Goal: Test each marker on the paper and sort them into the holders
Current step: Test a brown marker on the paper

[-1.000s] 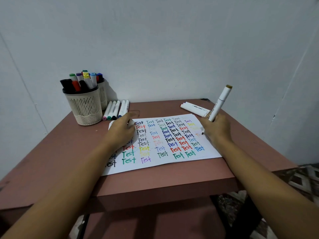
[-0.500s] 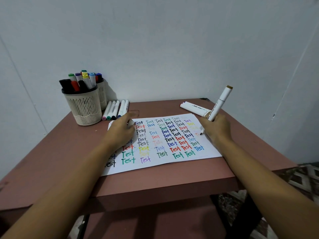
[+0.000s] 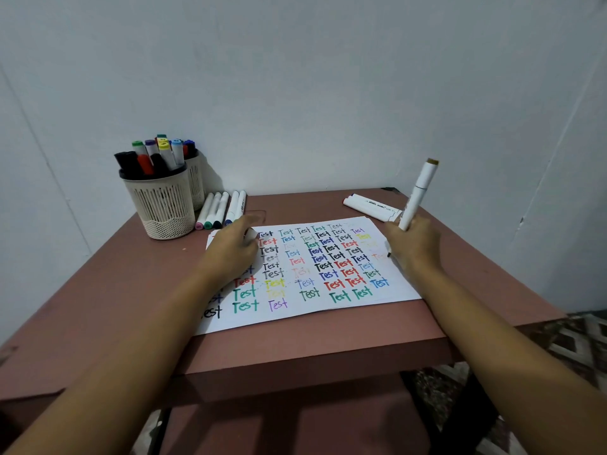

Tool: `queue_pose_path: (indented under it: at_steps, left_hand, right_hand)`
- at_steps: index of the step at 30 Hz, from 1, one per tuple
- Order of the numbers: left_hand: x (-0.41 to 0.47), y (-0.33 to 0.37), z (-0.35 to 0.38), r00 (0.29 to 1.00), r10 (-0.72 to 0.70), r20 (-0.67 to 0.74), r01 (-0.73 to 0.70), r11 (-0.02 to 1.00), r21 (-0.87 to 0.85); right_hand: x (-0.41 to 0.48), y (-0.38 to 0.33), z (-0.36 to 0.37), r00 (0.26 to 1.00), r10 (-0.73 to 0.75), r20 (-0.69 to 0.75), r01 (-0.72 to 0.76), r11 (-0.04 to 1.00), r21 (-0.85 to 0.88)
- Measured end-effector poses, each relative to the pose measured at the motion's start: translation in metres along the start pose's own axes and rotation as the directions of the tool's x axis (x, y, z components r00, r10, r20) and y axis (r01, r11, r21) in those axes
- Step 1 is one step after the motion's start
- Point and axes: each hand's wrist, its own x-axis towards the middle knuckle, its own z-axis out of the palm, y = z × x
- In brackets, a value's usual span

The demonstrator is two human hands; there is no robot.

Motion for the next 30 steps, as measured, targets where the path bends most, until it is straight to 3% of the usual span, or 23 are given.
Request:
queue_pose_path:
  at_steps: [4, 10, 14, 19, 24, 30]
  left_hand:
    - [-0.001, 0.000, -0.001, 1.000, 0.005, 0.020, -0.005, 1.000, 0.009]
    - [-0.001, 0.002, -0.001, 0.999, 0.013, 0.029, -0.014, 0.999, 0.045]
    - [-0.002, 0.001, -0.003, 1.000, -0.006, 0.025, 0.005, 0.999, 0.039]
    - [-0.002, 0.002, -0.003, 1.000, 0.009, -0.017, -0.010, 0.999, -0.043]
    - [-0.002, 0.006, -0.002, 1.000, 0.031, -0.003, -0.031, 0.990, -0.140]
    - [-0.001, 0.006, -0.001, 0.996, 0.078, 0.032, -0.071, 0.980, -0.188]
  right_hand:
    - [-0.002, 0.001, 0.000, 0.999, -0.011, 0.046, 0.011, 1.000, -0.004]
    - [0.002, 0.003, 0.002, 1.000, 0.004, -0.024, -0.004, 1.000, -0.006]
    - [0.002, 0.001, 0.000, 1.000, -0.004, -0.004, 0.004, 0.985, 0.171]
    - [0.001, -0.006, -0.004, 0.990, -0.014, 0.139, -0.052, 0.887, 0.459]
    - [0.001, -0.018, -0.004, 0.943, -0.054, 0.327, -0.147, 0.816, 0.559]
    - [-0.008, -0.051, 0.020, 0.807, -0.165, 0.567, -0.243, 0.783, 0.573]
